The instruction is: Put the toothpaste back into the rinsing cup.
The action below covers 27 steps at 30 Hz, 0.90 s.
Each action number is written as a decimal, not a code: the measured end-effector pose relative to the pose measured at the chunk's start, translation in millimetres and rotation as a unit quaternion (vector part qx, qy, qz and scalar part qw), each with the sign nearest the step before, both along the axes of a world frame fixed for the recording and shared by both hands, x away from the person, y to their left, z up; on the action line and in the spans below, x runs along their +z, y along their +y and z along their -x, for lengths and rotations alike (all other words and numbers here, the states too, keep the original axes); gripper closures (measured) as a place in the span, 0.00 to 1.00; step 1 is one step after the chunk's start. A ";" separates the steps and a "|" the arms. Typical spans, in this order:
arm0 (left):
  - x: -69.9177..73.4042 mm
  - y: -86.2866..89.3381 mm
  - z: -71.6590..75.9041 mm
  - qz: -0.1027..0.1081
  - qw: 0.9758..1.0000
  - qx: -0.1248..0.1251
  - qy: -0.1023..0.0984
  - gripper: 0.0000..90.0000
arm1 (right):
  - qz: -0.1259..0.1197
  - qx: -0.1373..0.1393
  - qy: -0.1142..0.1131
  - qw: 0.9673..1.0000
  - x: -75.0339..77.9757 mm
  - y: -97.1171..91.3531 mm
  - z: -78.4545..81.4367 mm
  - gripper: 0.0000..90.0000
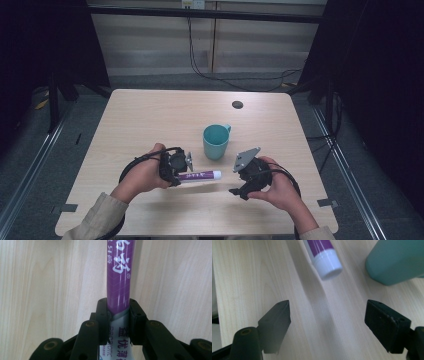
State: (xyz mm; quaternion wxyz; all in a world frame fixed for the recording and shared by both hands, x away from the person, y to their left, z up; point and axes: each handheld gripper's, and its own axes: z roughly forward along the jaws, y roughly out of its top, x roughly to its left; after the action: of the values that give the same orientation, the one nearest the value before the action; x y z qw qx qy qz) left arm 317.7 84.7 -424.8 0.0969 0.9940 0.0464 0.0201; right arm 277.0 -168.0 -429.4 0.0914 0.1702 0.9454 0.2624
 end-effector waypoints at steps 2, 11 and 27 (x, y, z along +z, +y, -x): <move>0.5 -4.1 1.4 0.000 1.000 -0.003 0.003 0.82 | 0.003 0.004 -0.001 1.000 2.3 3.6 -1.4 0.23; 3.5 -18.3 5.5 0.008 1.000 -0.019 0.003 0.82 | 0.013 0.042 0.002 0.999 5.9 22.7 -6.6 0.28; 10.8 -30.3 9.1 0.032 0.999 -0.035 0.002 0.82 | 0.000 0.065 0.013 0.998 2.5 36.3 -16.3 0.43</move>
State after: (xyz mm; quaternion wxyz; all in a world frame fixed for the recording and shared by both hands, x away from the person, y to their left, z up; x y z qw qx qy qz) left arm 308.6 54.3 -413.9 0.1288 0.9915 0.0119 0.0135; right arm 293.3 -131.7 -426.9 0.0619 0.1115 0.9556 0.2655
